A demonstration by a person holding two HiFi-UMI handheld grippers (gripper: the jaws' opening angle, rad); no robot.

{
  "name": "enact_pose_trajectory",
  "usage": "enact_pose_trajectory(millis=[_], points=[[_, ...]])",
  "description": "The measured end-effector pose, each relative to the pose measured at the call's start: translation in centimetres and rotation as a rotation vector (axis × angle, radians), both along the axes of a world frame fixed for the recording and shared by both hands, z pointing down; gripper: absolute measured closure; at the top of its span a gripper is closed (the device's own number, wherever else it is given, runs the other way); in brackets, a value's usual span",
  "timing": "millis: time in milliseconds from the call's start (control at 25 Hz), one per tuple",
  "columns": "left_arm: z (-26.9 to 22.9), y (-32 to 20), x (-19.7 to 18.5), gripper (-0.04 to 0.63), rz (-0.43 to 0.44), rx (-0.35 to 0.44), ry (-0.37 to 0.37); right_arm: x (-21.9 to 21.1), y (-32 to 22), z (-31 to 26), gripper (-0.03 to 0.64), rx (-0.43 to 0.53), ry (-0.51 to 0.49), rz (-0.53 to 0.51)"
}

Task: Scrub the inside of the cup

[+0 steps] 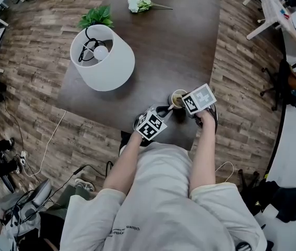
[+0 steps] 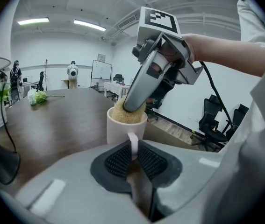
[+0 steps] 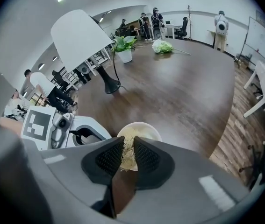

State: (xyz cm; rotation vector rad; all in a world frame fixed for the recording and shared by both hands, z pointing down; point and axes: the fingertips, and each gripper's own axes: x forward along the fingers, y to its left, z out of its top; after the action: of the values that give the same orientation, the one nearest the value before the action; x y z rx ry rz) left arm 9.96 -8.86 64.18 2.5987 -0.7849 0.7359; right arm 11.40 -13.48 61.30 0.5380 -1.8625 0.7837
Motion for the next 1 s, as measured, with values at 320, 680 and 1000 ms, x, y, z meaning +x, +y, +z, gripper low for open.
enact_pose_trajectory(millis=[320, 680, 1000], points=[[-0.1, 0.2, 0.1, 0.551, -0.003, -0.008, 0.001, 1.1, -1.1, -0.1, 0.531, 0.081, 0.050, 0.039], [-0.2, 0.0, 0.1, 0.551, -0.019, 0.002, 0.007, 1.5, 0.3, 0.4, 0.532, 0.023, 0.142, -0.029], [0.0, 0.1, 0.2, 0.551, -0.017, -0.001, 0.013, 1.0, -0.7, 0.0, 0.532, 0.067, 0.071, 0.032]])
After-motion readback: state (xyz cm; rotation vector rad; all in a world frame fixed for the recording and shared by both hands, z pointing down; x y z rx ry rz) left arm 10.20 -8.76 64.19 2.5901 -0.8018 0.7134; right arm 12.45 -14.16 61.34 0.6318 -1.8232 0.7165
